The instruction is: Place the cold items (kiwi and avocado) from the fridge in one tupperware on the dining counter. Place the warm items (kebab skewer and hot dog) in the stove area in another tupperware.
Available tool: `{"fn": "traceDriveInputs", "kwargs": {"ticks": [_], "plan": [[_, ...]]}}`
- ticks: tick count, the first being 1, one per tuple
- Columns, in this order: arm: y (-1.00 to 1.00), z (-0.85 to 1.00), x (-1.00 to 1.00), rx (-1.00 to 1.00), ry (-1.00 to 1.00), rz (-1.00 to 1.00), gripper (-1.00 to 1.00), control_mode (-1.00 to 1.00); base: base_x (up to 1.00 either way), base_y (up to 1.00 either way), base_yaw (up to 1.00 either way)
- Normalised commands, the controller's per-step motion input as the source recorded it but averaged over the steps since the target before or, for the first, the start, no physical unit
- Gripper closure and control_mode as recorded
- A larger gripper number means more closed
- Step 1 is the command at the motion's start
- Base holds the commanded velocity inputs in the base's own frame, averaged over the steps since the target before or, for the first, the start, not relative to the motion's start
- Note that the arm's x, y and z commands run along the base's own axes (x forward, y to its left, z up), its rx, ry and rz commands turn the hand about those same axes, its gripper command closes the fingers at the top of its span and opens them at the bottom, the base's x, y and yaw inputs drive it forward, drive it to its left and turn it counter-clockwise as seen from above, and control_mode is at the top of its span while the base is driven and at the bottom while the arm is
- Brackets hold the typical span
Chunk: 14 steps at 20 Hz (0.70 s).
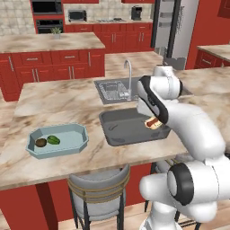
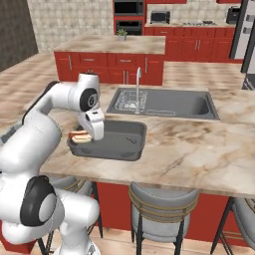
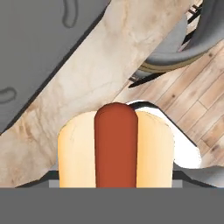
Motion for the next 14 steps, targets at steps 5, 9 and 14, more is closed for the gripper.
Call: {"fn": "traceDriveInputs", "kwargs": {"ticks": [5, 9, 14], "plan": [[-0.12, 0.00, 1.00, -0.05, 0.07, -0.29, 1.00, -1.00, 0.00, 0.00, 0.00], [-0.02, -0.11, 1.00, -0.14, 0.04, -0.31, 1.00, -1.00, 0.00, 0.00, 0.00], [-0.01, -0.44, 1.00, -0.08, 0.00, -0.33, 1.00, -1.00, 0.00, 0.00, 0.00]]}}
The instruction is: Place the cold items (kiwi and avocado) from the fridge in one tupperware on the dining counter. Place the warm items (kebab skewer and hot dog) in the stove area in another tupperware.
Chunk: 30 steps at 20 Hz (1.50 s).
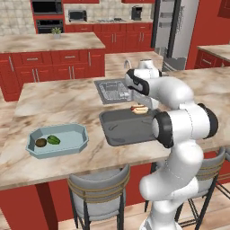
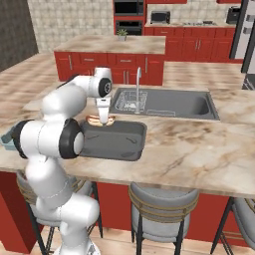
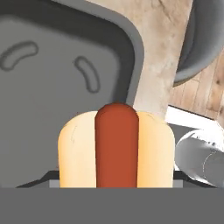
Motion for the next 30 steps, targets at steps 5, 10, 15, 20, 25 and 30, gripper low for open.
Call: {"fn": "traceDriveInputs", "kwargs": {"ticks": [5, 10, 15, 20, 25, 30], "plan": [[-0.32, -0.63, 1.00, -0.01, -0.06, -0.30, 1.00, -1.00, 0.00, 0.00, 0.00], [-0.19, -0.51, 0.78, 0.00, -0.11, -0.05, 1.00, -1.00, 0.00, 0.00, 0.00], [-0.23, -0.49, 0.79, 0.00, -0.04, 0.00, 1.00, -1.00, 0.00, 0.00, 0.00], [-0.05, -0.26, 0.01, 0.04, 0.00, 0.00, 1.00, -1.00, 0.00, 0.00, 0.00], [0.00, -0.19, -0.49, 0.06, 0.00, 0.00, 1.00, -1.00, 0.00, 0.00, 0.00], [0.00, -0.41, -0.24, 0.00, 0.00, 0.00, 1.00, -1.00, 0.00, 0.00, 0.00]]}}
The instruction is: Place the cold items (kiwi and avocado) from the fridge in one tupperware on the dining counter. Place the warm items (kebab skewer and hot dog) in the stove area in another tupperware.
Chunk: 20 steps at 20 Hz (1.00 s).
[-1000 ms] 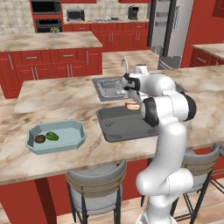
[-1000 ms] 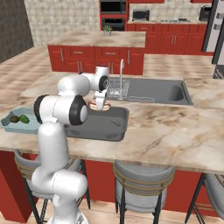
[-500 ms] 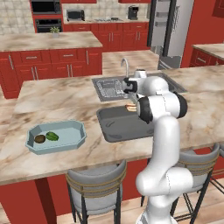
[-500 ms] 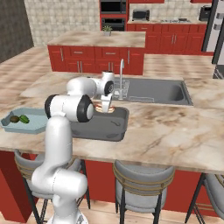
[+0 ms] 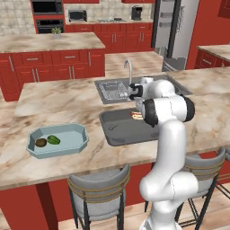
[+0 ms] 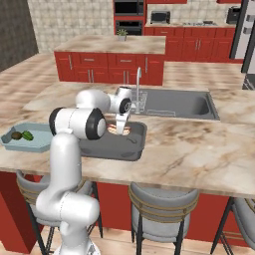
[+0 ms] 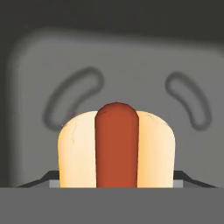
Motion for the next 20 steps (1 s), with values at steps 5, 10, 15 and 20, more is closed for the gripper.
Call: {"fn": "traceDriveInputs", "kwargs": {"ticks": [5, 10, 15, 20], "plan": [[0.00, -0.56, -0.16, -0.01, 0.00, 0.00, 1.00, -1.00, 0.00, 0.00, 0.00], [-0.01, -0.07, 0.00, 0.00, -0.05, 0.00, 1.00, -1.00, 0.00, 0.00, 0.00], [0.00, 0.01, 0.00, 0.00, -0.01, 0.00, -1.00, -1.00, 0.00, 0.00, 0.00], [0.00, 0.34, 0.00, -0.08, 0.00, 0.00, -1.00, -1.00, 0.00, 0.00, 0.00]]}}
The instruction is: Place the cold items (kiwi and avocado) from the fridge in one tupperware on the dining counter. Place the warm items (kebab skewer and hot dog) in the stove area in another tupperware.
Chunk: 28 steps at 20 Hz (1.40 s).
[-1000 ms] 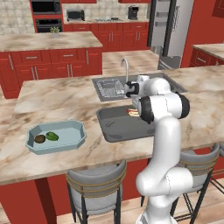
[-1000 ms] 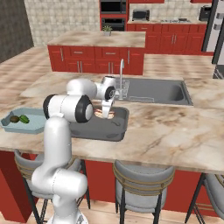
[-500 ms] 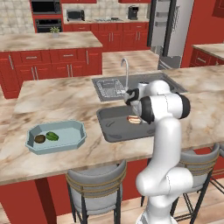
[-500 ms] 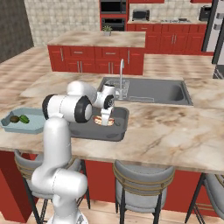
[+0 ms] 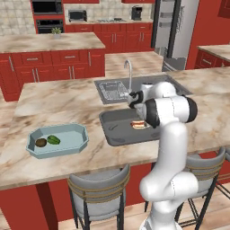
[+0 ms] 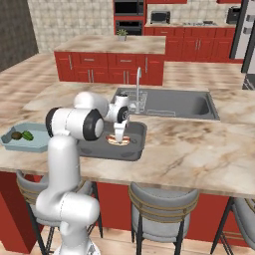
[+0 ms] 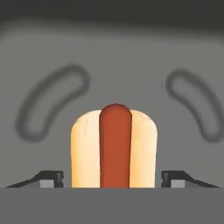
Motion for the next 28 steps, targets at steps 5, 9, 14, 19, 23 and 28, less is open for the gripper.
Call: {"fn": "traceDriveInputs", "kwargs": {"ticks": [5, 9, 14, 19, 23, 28], "plan": [[0.00, 0.83, -0.05, -0.02, 0.00, 0.00, -1.00, -1.00, 0.00, 0.00, 0.00], [0.00, 0.76, -0.31, 0.03, 0.16, 0.16, -1.00, -1.00, 0.00, 0.00, 0.00], [0.00, 0.64, -0.98, 0.01, -0.07, 0.67, -1.00, -1.00, 0.00, 0.00, 0.00], [-0.04, 0.61, -1.00, 0.01, -0.28, 0.60, -1.00, -1.00, 0.00, 0.00, 0.00], [0.08, 0.42, -1.00, 0.00, -0.22, 0.49, -1.00, -1.00, 0.00, 0.00, 0.00], [0.38, 0.17, -1.00, -0.01, -0.16, 0.45, -1.00, -1.00, 0.00, 0.00, 0.00]]}}
